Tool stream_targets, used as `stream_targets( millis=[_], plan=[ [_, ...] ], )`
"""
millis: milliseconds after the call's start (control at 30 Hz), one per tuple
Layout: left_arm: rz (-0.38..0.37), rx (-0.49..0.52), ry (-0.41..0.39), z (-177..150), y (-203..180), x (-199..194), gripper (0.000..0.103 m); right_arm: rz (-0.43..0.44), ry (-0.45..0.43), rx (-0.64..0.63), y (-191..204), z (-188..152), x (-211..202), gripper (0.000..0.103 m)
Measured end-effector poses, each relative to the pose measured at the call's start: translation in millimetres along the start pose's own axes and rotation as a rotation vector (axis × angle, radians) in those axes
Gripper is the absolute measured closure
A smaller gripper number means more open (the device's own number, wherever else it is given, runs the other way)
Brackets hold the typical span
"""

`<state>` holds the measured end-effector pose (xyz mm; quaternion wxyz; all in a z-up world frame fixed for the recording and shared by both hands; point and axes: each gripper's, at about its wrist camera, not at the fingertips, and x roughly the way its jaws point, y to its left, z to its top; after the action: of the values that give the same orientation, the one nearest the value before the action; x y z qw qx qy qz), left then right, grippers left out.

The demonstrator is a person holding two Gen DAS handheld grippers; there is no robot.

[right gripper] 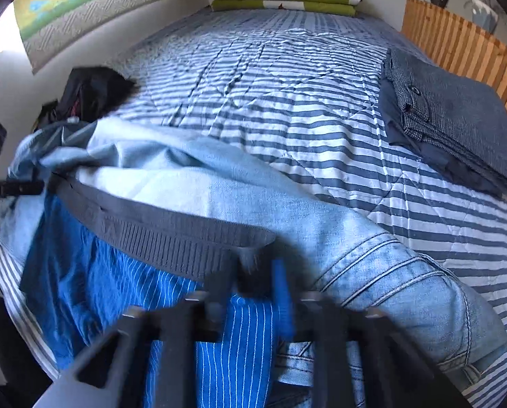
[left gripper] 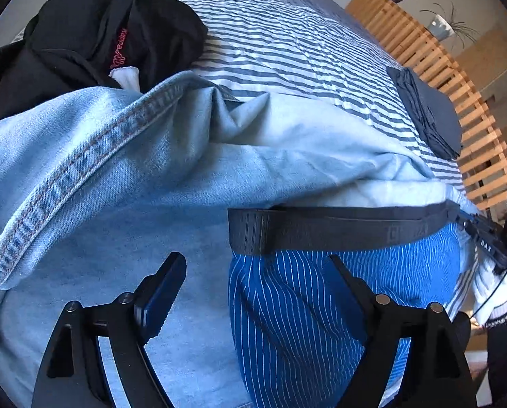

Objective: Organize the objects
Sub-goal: 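Hold the grey waistband with both tools and pull the shorts taut over the jacket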

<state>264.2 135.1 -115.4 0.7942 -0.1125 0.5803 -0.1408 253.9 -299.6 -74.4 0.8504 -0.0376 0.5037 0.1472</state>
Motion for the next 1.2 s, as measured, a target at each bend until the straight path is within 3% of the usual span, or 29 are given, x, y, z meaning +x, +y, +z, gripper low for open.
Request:
stream_targets(
  millis=[100, 167, 233, 267, 333, 400, 467, 500, 533, 567, 600, 633, 733, 800, 833, 867, 900, 933, 967, 1067, 1133, 1200],
  plan=[
    [0.003, -0.019, -0.002, 2.1, 5.1, 5.4, 0.018, 0.025, -0.072, 0.099, -20.1, 9.2, -15.7, 0.099],
    [-0.013, -0.017, 0.006, 3.5, 2.7, 12.3, 0.018, 0.053, -0.058, 0.147, -28.6, 15.5, -11.7, 0.099],
    [0.018, 0.041, -0.009, 5.4, -6.8, 18.6, 0.019, 0.065, -0.024, 0.136, -25.3, 17.4, -2.0, 0.099],
    [0.017, 0.061, -0.010, 6.8, -10.6, 23.0, 0.029, 0.077, -0.010, 0.129, -23.0, 17.2, 1.5, 0.098],
    [0.009, 0.052, 0.014, 10.3, -10.9, 34.1, 0.071, 0.091, -0.003, 0.133, -23.4, 15.9, 3.9, 0.092],
    [0.045, 0.026, 0.011, 12.0, -5.4, 37.9, 0.080, 0.113, 0.003, 0.149, -29.7, 14.5, 4.6, 0.082],
    [0.002, 0.010, -0.010, 10.3, -0.6, 33.0, 0.080, 0.122, -0.008, 0.147, -34.0, 10.9, 2.0, 0.079],
    [-0.014, -0.003, -0.023, 8.9, 2.8, 28.8, 0.080, 0.126, -0.010, 0.140, -34.6, 9.8, 2.1, 0.079],
    [-0.028, -0.013, -0.027, 8.2, 5.2, 26.7, 0.064, 0.116, -0.006, 0.130, -33.5, 9.1, 3.4, 0.080],
    [-0.051, -0.029, -0.016, 8.3, 9.8, 25.1, 0.047, 0.098, -0.007, 0.121, -31.8, 8.8, 4.1, 0.087],
    [-0.069, -0.055, -0.002, 7.7, 14.5, 24.1, 0.017, 0.094, -0.009, 0.121, -31.0, 9.4, 3.8, 0.098],
    [-0.071, -0.064, -0.015, 6.3, 16.4, 21.2, 0.012, 0.087, -0.023, 0.130, -31.4, 10.6, 0.9, 0.099],
    [-0.056, -0.027, -0.044, 2.0, 14.9, 13.1, 0.012, 0.097, -0.096, 0.181, -41.6, 12.4, -14.9, 0.099],
    [-0.048, 0.005, -0.038, 0.7, 9.0, 17.1, 0.013, 0.084, -0.093, 0.192, -45.2, 13.4, -13.7, 0.099],
    [-0.036, 0.024, -0.031, 0.7, 4.0, 20.8, 0.015, 0.081, -0.080, 0.187, -43.9, 13.4, -9.9, 0.099],
    [-0.033, 0.036, -0.022, 0.6, 1.5, 25.3, 0.025, 0.074, -0.066, 0.183, -42.0, 13.2, -6.1, 0.099],
    [-0.031, 0.041, -0.009, 0.2, -1.6, 29.8, 0.041, 0.061, -0.057, 0.179, -40.2, 13.2, -3.3, 0.099],
    [-0.021, 0.047, 0.003, 0.2, -5.9, 36.9, 0.065, 0.056, -0.058, 0.181, -39.7, 13.2, -2.7, 0.099],
    [0.005, 0.058, 0.006, -1.1, -7.9, 38.7, 0.075, 0.059, -0.058, 0.189, -40.1, 12.9, -2.5, 0.099],
    [0.053, 0.079, -0.044, -7.8, -4.5, 27.2, 0.081, 0.057, -0.058, 0.201, -44.1, 11.5, -4.6, 0.099],
    [0.125, 0.000, -0.110, -8.8, 15.5, 12.2, 0.078, 0.060, -0.055, 0.196, -43.8, 10.6, -5.6, 0.099],
    [0.126, -0.065, -0.116, -9.3, 31.1, 8.3, 0.080, 0.047, -0.052, 0.173, -39.1, 11.3, -4.7, 0.099]
  ],
)
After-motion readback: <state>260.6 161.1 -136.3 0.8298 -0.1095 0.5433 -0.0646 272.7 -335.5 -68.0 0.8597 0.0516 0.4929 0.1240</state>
